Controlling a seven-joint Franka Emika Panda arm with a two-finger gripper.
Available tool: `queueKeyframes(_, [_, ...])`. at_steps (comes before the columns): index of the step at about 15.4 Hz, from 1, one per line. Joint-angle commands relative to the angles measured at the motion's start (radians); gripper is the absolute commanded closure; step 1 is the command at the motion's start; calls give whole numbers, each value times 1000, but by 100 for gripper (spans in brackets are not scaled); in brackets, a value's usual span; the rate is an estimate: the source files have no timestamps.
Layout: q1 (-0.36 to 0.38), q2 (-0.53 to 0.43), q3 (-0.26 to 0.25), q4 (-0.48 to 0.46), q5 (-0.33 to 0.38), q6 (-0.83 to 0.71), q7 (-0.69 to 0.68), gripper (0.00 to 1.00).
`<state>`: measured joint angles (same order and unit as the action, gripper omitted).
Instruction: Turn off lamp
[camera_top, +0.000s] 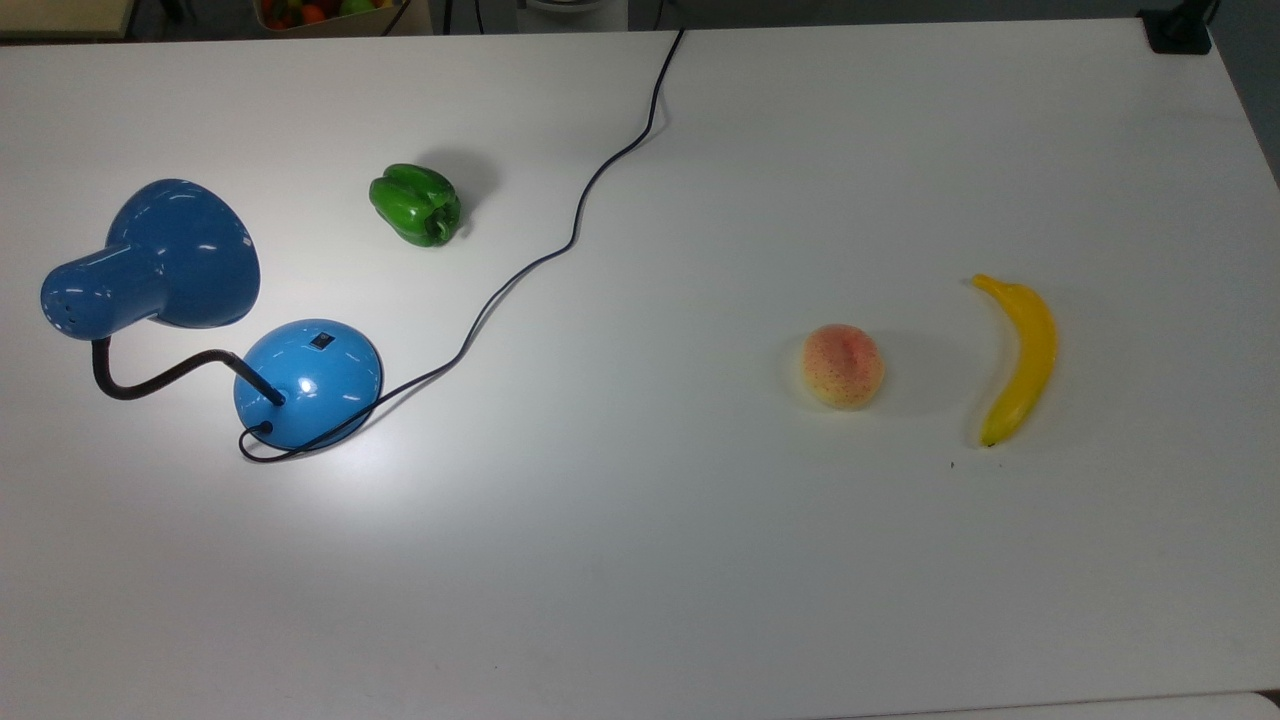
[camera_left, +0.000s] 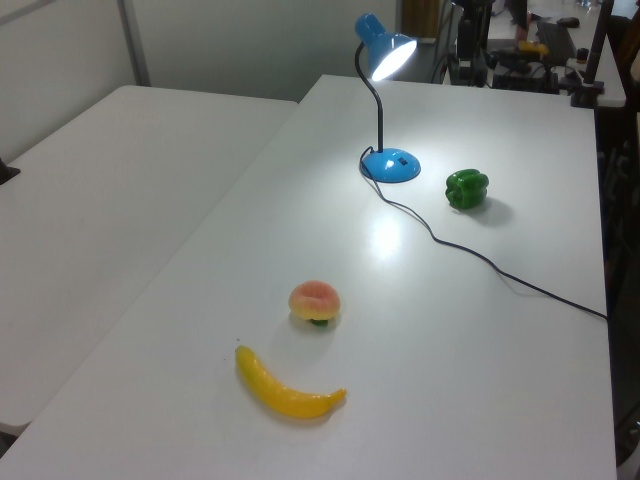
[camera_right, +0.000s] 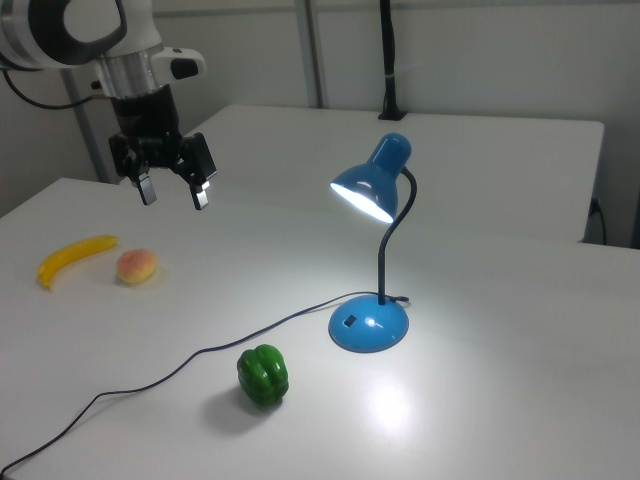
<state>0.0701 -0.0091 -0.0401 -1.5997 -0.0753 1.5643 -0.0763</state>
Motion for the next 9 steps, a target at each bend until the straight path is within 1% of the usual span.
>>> queueKeyframes(1, [-3, 8, -4, 6, 6, -16, -16, 0])
queueKeyframes(9, [-3, 6, -3, 6, 9, -21, -16, 0])
